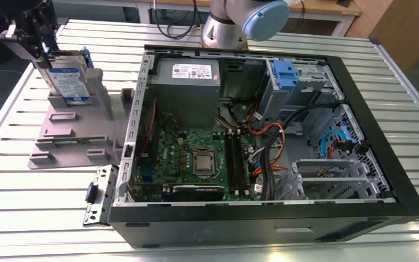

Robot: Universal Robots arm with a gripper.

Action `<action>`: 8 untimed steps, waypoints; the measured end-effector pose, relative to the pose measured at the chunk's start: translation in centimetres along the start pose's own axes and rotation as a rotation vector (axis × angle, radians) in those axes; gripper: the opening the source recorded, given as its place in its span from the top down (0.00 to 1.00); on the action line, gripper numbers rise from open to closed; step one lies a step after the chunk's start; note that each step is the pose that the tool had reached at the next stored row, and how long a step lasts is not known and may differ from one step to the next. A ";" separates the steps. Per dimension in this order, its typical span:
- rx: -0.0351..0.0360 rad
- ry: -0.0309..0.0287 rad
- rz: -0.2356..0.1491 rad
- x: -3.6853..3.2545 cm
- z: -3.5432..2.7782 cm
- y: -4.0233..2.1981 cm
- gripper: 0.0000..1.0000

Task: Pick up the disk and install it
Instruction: 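Pick up the disk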

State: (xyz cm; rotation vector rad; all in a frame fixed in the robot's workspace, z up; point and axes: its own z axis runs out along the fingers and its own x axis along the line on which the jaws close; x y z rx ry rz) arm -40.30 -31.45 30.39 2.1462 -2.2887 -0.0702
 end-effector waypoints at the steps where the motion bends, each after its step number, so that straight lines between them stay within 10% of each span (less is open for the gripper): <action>1: 0.0000 0.0000 0.000 0.00 0.03 0.00 0.47; 8: 0.0001 0.0000 0.000 0.01 0.22 -0.01 0.47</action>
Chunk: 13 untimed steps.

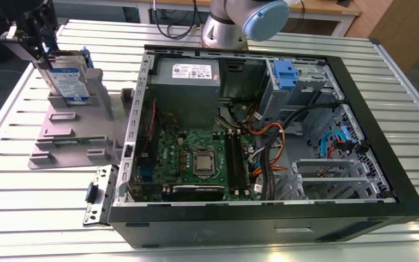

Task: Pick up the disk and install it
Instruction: 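Pick up the disk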

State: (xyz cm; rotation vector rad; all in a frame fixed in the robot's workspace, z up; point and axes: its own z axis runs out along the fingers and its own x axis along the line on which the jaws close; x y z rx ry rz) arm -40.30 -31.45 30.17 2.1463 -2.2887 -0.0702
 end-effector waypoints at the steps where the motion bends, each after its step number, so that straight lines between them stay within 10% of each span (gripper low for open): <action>1: 0.0000 0.0000 0.000 0.00 0.02 0.00 0.47; 13: 0.0000 0.0000 0.000 0.01 0.27 -0.01 0.47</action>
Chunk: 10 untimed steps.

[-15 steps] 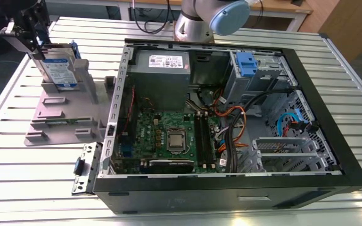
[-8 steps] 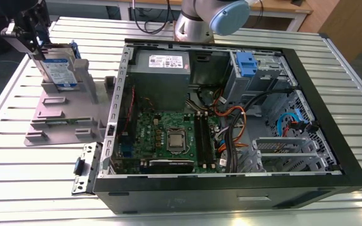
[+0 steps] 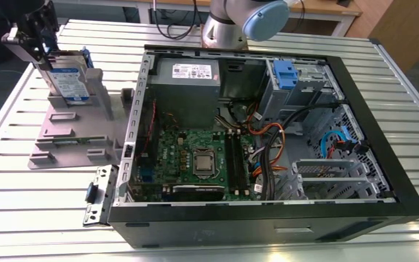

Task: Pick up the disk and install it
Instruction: 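Pick up the disk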

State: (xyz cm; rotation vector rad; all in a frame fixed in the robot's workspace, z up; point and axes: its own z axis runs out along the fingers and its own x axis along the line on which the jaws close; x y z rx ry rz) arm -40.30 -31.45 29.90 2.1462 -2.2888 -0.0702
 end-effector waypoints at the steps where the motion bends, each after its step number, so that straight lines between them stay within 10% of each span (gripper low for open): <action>1: -0.0001 0.0000 0.000 0.00 0.02 0.00 0.47; 10: 0.0001 -0.0001 0.000 0.01 0.33 0.00 0.47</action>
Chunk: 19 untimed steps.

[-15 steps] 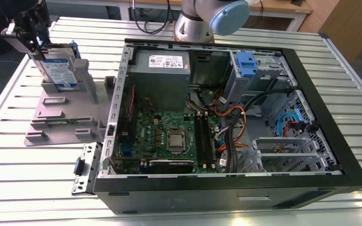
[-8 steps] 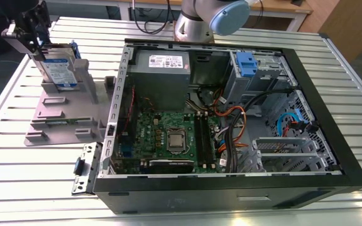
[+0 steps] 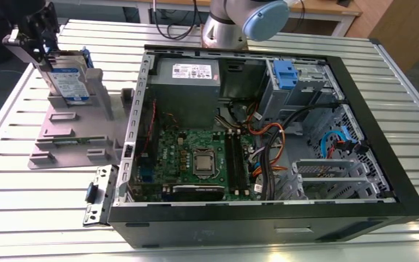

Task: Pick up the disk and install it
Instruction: 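Pick up the disk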

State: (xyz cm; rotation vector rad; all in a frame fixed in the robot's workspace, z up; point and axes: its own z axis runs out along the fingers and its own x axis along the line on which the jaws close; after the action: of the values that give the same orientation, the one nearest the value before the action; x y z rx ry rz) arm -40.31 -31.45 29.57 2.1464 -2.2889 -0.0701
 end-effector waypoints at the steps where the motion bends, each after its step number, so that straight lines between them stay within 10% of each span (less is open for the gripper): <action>1: -0.0001 0.0000 0.000 0.00 0.04 0.00 0.47; 19: -0.0004 0.0002 0.000 0.06 1.03 0.50 0.47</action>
State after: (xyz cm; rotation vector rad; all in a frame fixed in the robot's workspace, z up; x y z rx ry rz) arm -40.84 -31.45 28.56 2.1466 -2.2880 -0.0703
